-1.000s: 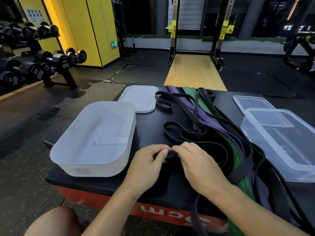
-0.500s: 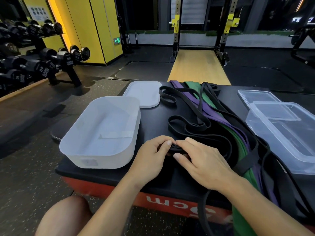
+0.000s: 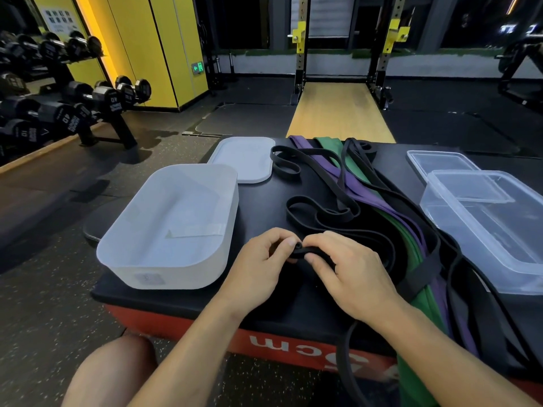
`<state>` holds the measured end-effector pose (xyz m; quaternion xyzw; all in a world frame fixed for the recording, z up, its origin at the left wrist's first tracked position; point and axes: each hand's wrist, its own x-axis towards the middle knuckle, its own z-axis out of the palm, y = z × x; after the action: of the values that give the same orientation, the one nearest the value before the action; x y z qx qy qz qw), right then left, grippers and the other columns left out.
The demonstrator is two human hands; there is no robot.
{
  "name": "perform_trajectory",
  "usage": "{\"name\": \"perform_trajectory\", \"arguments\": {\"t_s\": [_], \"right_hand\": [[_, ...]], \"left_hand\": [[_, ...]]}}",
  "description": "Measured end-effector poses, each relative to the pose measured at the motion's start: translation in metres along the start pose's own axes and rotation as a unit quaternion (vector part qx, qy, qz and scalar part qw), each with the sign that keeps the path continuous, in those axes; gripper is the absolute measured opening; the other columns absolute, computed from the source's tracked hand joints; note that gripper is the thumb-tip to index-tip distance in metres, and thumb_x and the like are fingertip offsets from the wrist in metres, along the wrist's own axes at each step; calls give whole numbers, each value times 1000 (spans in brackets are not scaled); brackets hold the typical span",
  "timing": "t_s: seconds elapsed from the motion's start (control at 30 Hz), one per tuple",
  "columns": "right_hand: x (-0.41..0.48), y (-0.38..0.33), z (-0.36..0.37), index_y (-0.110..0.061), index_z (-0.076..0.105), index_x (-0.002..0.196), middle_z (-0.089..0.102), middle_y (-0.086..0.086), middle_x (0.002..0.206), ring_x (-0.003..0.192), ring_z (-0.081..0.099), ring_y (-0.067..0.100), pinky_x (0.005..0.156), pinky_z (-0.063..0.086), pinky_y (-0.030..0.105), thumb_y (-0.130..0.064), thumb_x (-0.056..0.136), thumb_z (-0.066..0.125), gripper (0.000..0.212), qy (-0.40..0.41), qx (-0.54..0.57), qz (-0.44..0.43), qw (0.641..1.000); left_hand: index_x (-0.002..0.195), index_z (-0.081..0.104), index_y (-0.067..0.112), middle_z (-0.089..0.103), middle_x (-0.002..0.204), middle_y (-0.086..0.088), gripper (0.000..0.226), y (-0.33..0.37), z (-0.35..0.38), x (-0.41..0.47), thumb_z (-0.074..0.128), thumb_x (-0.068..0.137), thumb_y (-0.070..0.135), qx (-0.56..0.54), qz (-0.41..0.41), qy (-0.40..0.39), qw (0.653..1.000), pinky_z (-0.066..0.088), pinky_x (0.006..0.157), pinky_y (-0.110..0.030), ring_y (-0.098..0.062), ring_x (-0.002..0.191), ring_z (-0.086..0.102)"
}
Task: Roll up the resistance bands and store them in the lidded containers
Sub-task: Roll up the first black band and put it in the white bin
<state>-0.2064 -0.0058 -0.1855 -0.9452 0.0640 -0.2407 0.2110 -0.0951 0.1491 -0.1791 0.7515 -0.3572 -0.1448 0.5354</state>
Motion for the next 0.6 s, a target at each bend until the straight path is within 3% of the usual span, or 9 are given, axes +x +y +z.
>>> {"name": "perform_trajectory", "arguments": {"t_s": [0.23, 0.37, 0.5, 0.6], "right_hand": [[2, 7, 0, -40, 60, 121, 48, -17, 86, 82, 53, 3, 71, 52, 36, -28, 98, 59, 27, -13, 48, -36, 998], [2, 6, 2, -39, 62, 117, 48, -17, 86, 83, 52, 4, 71, 52, 38, -27, 97, 60, 24, 1, 41, -35, 999], [3, 2, 2, -40, 60, 117, 55, -18, 91, 90, 56, 4, 74, 55, 39, -38, 97, 53, 21, 18, 21, -34, 999], [0, 1, 2, -39, 61, 116, 66, -20, 101, 97, 63, 2, 79, 57, 39, -35, 97, 61, 20, 28, 11, -27, 999]], "left_hand": [[99, 81, 25, 78, 90, 13, 19, 0, -2, 1, 63, 103, 21, -50, -10, 9, 999, 48, 79, -12, 2, 85, 69], [109, 67, 21, 81, 90, -3, 15, 2, -3, 5, 74, 95, 22, -139, -62, 30, 988, 53, 77, -22, -17, 83, 77], [89, 67, 16, 79, 81, -6, 14, 6, 0, 6, 79, 90, 23, -143, -81, 59, 985, 53, 75, -29, -21, 76, 78], [85, 71, 18, 79, 81, -4, 11, 6, 0, 6, 79, 89, 24, -144, -84, 58, 984, 54, 76, -29, -21, 76, 78]]}}
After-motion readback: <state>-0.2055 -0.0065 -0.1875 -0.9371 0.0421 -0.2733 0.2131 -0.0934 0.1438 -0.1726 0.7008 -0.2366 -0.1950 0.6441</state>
